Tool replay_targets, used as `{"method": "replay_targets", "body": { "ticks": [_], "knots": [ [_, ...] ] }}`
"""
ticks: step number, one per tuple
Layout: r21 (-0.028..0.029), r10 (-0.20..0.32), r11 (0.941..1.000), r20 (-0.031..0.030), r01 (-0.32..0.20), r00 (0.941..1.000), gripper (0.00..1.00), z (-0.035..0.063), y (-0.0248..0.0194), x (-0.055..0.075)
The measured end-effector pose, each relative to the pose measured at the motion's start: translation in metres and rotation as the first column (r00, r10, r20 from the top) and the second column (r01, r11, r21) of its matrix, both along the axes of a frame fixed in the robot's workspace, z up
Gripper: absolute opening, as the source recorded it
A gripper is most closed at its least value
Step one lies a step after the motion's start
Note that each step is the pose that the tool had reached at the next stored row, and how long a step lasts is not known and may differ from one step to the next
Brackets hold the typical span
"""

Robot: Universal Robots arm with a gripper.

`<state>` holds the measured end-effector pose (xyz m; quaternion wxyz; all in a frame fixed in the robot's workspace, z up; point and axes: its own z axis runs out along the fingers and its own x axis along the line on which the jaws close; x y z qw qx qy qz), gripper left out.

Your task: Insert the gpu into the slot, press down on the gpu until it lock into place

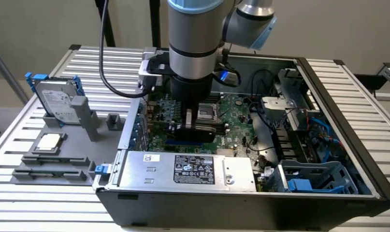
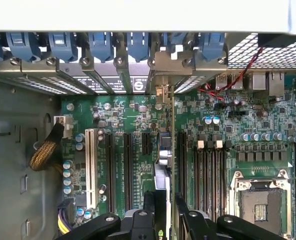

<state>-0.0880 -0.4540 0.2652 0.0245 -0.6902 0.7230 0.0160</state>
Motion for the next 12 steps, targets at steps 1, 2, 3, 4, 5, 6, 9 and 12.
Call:
{"method": "replay_targets", "body": {
  "ticks": [1,2,3,4,5,6,9,12],
  "knots": [
    [0.0,0.0,1.0,-0.0003,0.0,1.0,0.26,-0.0004,0.0,-0.0002],
    [0.0,0.0,1.0,-0.0006,0.0,1.0,0.26,-0.001,0.0,-0.0004],
    [0.0,0.0,1.0,-0.0006,0.0,1.0,0.26,-0.0017,0.0001,-0.0006],
    [-0.0002,0.001,1.0,-0.001,-0.001,1.0,0.26,-0.0023,0.0,-0.0006],
    [-0.0003,0.001,1.0,-0.0011,-0.001,1.0,0.26,-0.003,0.0,-0.0006],
    [-0.0005,0.001,1.0,-0.0014,-0.001,1.0,0.26,-0.0036,0.0,-0.0007],
    [-0.0005,0.002,1.0,-0.0021,-0.002,1.0,0.26,-0.0054,0.0,-0.0008],
    [0.0,0.003,1.0,-0.0049,-0.003,1.0,0.26,-0.0059,0.0003,-0.0007]
  ]
}}
